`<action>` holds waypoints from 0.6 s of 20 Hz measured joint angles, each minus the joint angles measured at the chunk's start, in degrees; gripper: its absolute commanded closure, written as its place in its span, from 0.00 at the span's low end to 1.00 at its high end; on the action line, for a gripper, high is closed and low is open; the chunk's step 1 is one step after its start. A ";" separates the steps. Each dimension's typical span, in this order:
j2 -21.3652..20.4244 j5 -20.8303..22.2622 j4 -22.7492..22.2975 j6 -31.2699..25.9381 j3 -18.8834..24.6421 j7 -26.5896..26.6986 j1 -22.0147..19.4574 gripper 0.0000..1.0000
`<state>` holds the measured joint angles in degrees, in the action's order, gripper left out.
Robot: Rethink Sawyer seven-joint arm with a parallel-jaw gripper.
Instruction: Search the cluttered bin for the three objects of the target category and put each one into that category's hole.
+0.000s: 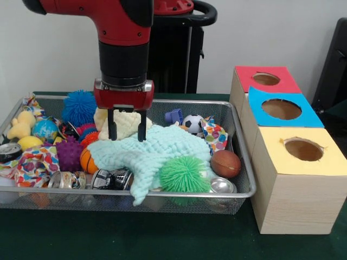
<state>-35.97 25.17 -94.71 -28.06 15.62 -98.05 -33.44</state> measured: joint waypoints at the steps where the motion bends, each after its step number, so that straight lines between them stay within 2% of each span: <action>1: 0.38 0.00 0.37 0.14 -0.17 0.00 0.03 0.00; 12: 2.83 -0.01 2.03 1.94 -2.49 0.00 1.30 0.00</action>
<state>-33.14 25.16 -92.68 -26.12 13.13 -98.05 -32.14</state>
